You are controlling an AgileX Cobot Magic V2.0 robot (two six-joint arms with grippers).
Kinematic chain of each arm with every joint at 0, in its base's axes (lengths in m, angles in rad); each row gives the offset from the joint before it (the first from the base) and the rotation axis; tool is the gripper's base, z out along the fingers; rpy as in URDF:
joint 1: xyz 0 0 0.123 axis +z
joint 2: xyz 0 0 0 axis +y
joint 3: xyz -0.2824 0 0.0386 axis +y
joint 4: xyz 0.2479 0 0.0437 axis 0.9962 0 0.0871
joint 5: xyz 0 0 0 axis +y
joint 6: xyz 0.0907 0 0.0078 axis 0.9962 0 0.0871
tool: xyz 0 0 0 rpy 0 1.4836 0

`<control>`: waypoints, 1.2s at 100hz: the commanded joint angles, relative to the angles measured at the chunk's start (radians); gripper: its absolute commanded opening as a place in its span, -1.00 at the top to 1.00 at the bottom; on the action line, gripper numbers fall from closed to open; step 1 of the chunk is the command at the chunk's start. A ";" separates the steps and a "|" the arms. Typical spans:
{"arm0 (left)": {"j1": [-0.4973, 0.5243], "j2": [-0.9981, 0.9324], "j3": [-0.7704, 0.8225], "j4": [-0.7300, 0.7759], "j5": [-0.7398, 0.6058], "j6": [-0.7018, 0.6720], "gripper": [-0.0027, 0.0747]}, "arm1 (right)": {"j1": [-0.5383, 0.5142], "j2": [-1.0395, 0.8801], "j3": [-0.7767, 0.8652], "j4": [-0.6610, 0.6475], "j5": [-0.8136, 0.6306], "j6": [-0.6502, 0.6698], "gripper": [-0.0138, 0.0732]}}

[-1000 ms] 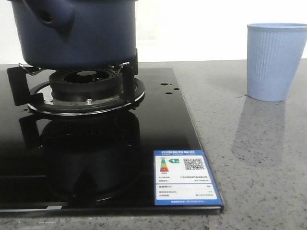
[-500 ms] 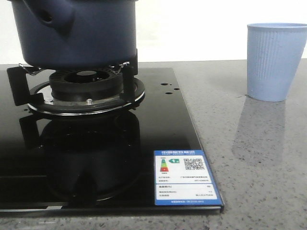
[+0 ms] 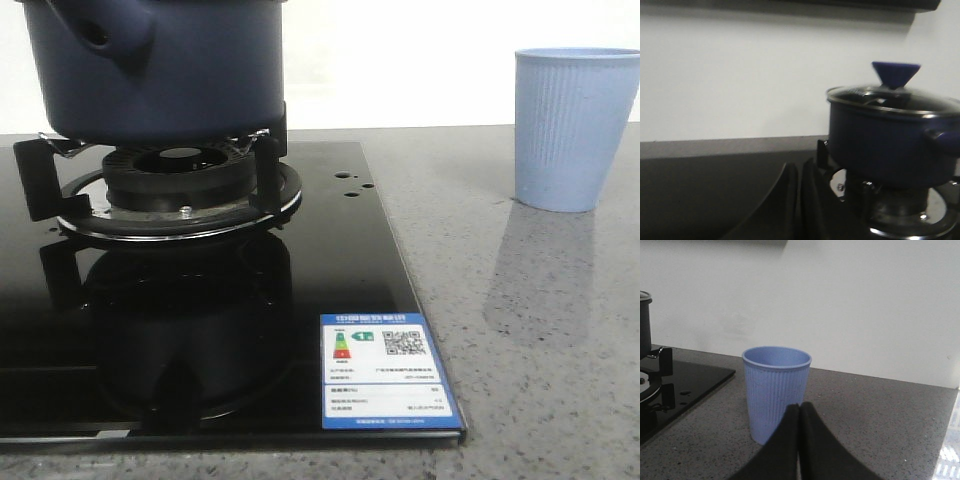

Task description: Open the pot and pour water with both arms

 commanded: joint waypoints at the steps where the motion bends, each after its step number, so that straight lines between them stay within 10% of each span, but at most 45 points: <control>1: 0.062 -0.020 0.017 0.019 -0.044 -0.028 0.97 | -0.006 0.005 -0.025 0.001 -0.069 0.001 0.83; 120: 0.155 -0.124 0.129 0.032 0.008 -0.028 0.97 | -0.006 0.005 -0.025 0.001 -0.069 0.001 0.83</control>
